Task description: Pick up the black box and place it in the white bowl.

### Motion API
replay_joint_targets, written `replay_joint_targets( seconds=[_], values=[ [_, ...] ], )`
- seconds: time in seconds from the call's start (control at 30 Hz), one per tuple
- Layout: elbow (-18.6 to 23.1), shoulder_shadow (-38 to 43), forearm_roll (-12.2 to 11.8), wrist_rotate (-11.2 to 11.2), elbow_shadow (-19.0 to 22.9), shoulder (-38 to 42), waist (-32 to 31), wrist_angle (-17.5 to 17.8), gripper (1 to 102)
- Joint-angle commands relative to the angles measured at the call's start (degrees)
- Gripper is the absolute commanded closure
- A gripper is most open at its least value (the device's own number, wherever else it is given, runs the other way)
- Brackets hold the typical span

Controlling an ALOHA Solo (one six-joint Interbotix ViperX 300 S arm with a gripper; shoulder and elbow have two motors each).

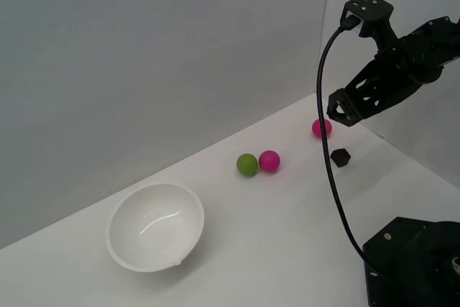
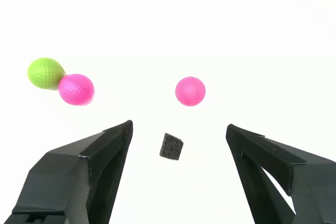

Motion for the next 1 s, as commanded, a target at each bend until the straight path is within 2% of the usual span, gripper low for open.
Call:
replay_joint_targets(
  seconds=[0.0, 0.27, 0.67, 0.97],
  values=[
    [-1.8, -0.1, -0.7, 0.4, -2.1, -0.4, 1.8, 1.2, 3],
    [-1.8, -1.4, -0.7, 0.4, -1.9, -1.8, 2.0, 1.9, 3],
    [-0.8, -8.2, -1.5, 0.4, -0.9, -8.4, 2.0, 1.8, 3],
    [3.1, -9.6, -2.4, 0.4, 3.1, -9.9, 2.0, -3.4, 3]
  ],
)
